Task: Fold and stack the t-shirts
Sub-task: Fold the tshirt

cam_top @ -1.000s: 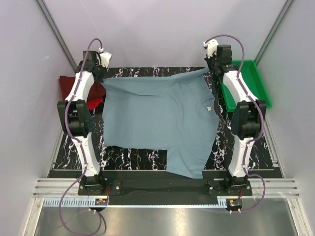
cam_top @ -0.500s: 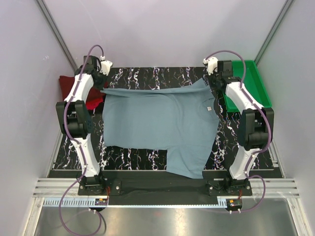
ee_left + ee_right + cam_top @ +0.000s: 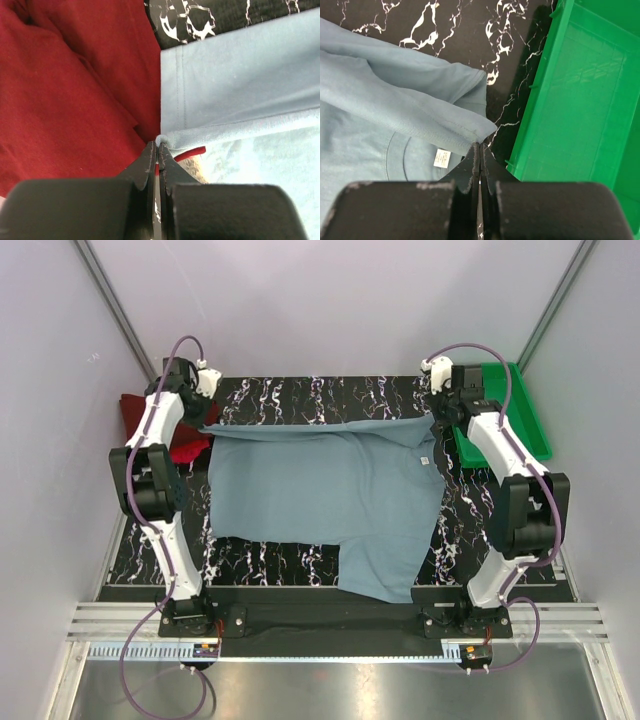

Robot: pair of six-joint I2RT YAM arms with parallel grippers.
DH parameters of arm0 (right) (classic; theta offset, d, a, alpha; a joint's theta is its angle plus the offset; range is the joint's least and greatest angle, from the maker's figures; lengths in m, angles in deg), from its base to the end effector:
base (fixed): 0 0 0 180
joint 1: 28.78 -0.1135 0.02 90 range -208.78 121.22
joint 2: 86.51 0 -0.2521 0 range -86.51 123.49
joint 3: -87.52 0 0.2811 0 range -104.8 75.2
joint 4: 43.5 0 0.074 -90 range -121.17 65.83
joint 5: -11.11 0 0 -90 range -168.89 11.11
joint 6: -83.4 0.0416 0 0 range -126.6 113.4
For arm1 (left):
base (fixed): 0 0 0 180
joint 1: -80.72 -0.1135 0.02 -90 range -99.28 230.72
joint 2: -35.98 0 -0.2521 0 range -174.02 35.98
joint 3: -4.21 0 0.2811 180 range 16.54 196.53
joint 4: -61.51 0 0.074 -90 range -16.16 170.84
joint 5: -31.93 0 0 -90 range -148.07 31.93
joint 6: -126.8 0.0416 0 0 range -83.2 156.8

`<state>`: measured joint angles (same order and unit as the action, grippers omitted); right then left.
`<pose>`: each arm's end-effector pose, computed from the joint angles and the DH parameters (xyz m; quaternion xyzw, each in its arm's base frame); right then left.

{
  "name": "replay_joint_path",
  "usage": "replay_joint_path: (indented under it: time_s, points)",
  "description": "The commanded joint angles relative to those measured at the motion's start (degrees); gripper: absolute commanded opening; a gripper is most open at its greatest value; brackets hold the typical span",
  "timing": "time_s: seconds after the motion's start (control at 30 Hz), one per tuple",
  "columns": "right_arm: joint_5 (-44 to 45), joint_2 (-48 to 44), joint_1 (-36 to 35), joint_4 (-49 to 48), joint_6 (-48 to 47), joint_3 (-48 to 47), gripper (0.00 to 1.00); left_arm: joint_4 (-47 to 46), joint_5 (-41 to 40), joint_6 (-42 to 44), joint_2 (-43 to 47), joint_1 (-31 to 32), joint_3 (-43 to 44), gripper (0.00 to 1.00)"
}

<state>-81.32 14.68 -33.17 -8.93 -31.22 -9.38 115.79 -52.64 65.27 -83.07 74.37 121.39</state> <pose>0.4378 0.0354 0.2673 -0.2347 0.8708 -0.0570 0.4282 0.4851 0.0500 0.2289 0.1969 0.9352 0.0438 0.2910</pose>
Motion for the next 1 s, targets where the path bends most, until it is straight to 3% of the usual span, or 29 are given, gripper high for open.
replay_joint_path:
  time_s: [0.0, 0.47, 0.6, 0.73, 0.8, 0.97]
  points:
    - [1.6, -3.8, 0.8, -0.4, 0.0, 1.4, 0.00, 0.9, 0.3, 0.6, 4.3, -0.8, -0.4, 0.00]
    - [2.2, -8.2, 2.0, -0.6, 0.1, 5.8, 0.00, 3.8, 3.4, -0.4, 5.1, -0.8, -1.6, 0.00]
    - [2.2, -4.3, 2.9, -1.1, 0.6, -1.0, 0.00, 5.3, 4.3, -1.7, 0.8, -0.2, 7.0, 0.00]
    - [3.9, 2.7, 3.5, -3.1, 0.7, -8.4, 0.00, 6.2, 4.5, -4.6, -8.4, 0.5, 20.9, 0.00]
    - [4.3, 7.4, 3.6, -4.6, 0.9, -11.8, 0.00, 0.4, 4.6, -6.3, -8.9, 0.5, 21.1, 0.00]
    - [6.1, 21.6, 3.9, -1.1, -0.2, -32.7, 0.00, -9.0, 3.1, -6.7, -9.7, 1.9, 22.2, 0.00]
